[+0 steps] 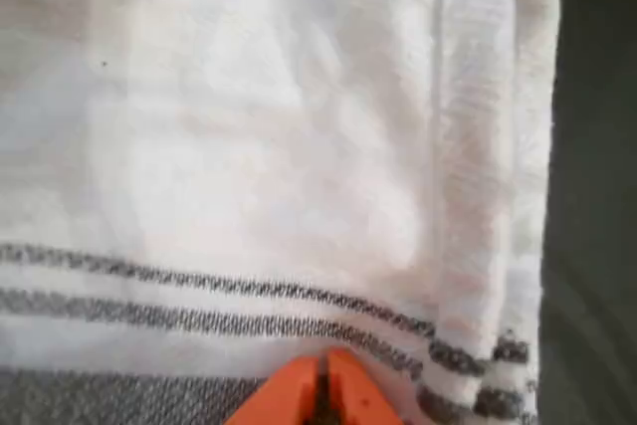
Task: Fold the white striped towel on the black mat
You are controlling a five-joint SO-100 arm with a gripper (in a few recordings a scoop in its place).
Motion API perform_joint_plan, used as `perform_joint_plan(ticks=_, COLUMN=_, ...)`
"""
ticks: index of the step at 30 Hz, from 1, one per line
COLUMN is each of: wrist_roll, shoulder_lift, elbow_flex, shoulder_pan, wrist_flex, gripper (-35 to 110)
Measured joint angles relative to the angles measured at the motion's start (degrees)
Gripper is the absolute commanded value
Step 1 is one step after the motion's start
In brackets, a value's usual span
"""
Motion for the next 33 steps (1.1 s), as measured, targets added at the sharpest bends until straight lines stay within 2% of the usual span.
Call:
perform_joint_plan(ticks=11, wrist_roll=-2.3, shoulder_lift=1.5, elbow_flex=0.6, shoulder_pan=0.4, wrist_flex=8.9, gripper=0)
perform_joint_plan(ticks=33, wrist_roll=-2.2, shoulder_lift=1.6, elbow_flex=0.6, shoulder_pan=0.4, wrist_flex=9.5, gripper=0)
